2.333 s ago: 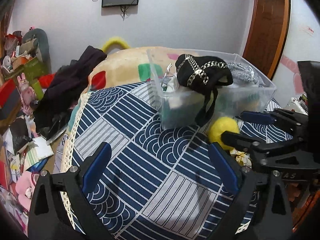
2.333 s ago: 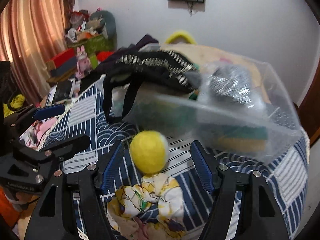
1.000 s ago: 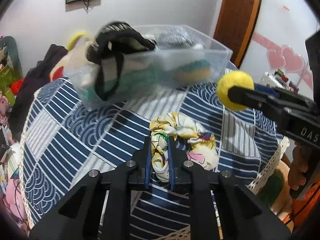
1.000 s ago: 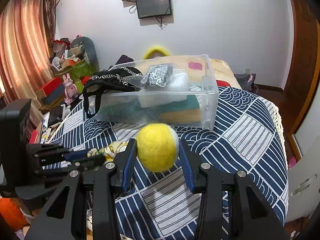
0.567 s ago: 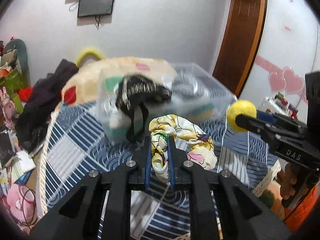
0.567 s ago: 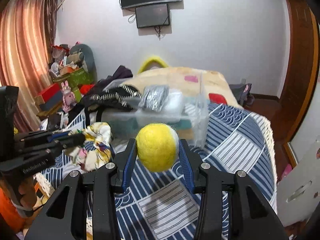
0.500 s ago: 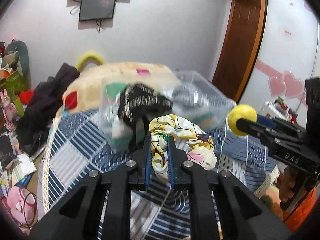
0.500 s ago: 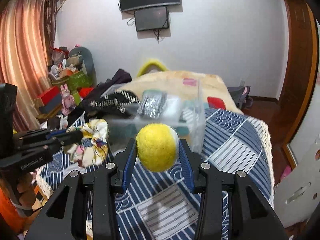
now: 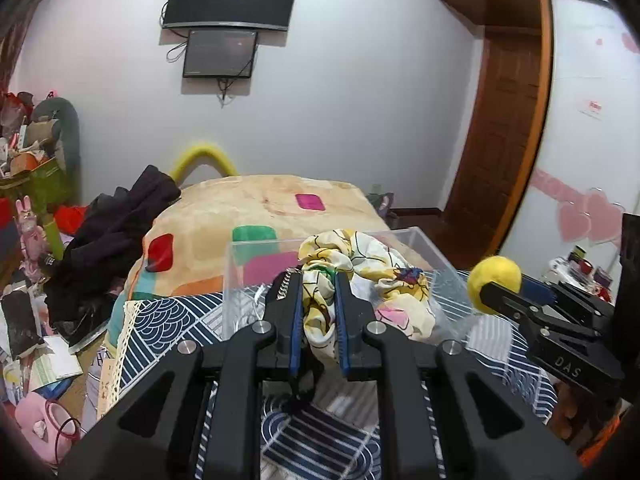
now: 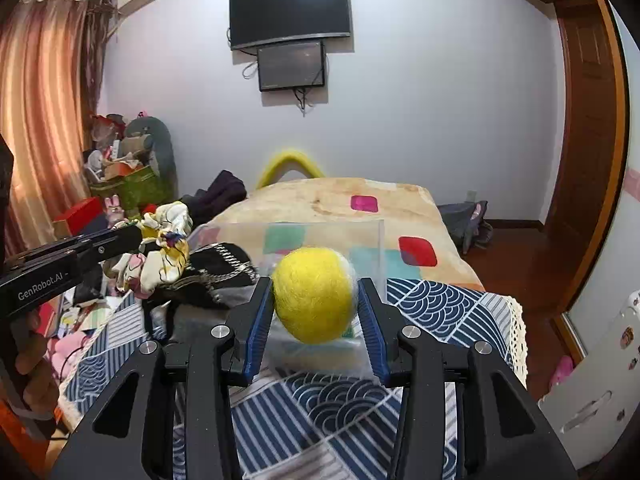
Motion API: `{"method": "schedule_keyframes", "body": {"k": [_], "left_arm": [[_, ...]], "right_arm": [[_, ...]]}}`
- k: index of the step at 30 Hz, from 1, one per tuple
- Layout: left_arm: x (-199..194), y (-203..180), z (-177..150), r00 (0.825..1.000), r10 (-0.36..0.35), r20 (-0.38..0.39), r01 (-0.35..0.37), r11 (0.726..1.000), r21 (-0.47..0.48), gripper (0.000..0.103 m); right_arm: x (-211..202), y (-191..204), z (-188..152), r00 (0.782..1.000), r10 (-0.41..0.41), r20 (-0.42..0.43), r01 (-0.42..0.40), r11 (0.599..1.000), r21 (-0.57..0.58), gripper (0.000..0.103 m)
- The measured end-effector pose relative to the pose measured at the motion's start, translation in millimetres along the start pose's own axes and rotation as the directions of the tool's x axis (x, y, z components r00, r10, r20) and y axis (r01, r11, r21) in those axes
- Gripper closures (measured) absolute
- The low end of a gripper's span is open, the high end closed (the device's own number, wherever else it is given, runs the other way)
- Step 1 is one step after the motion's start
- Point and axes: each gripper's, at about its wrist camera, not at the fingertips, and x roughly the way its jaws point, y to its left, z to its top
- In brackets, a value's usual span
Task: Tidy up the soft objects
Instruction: 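Place the floral cloth into the box with the left gripper while the right gripper places the yellow ball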
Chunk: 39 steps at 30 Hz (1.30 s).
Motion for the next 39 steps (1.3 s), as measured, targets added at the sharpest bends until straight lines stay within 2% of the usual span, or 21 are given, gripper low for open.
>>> {"method": "schedule_keyframes", "body": {"k": [10,13,18,21,28,39], "left_arm": [[66.4,-7.0,-16.7,0.992,0.048,-0.117,-0.045,0.998,0.033,0.087],[69.5,-8.7,-23.4,0.991,0.054,-0.123,-0.050,0.998,0.041,0.077],[54.1,-8.6,-25.3,0.995,0.046,-0.086,-0.042,0.998,0.047,0.056],[38.7,-8.5,-24.2,0.998,0.045,-0.053,-0.042,0.998,0.048,0.055],[1.3,-9.2,-21.1,0.999,0.032,0.010,-0.032,0.998,0.050,0.050],[-64.0,-13.9,-17.3,0.991,0.005,0.137,-0.013,0.998,0.060,0.033]], "right_arm": [[46.6,-7.8,-11.4,0.994,-0.015,-0.108,0.018,0.999,0.034,0.063],[46.6,-6.7,-14.8,0.993,-0.025,-0.117,0.028,0.999,0.024,0.060],[36.1,-7.6,-13.4,0.994,-0.012,-0.110,0.015,1.000,0.027,0.050],[29.0,-6.1,-10.2,0.996,-0.021,-0.090,0.023,1.000,0.021,0.040],[-2.4,-1.0,-0.6,1.000,-0.009,-0.001,0.009,1.000,0.008,0.037],[-56.1,16.1,11.8,0.985,0.035,0.167,-0.033,0.999,-0.013,0.020]]}}
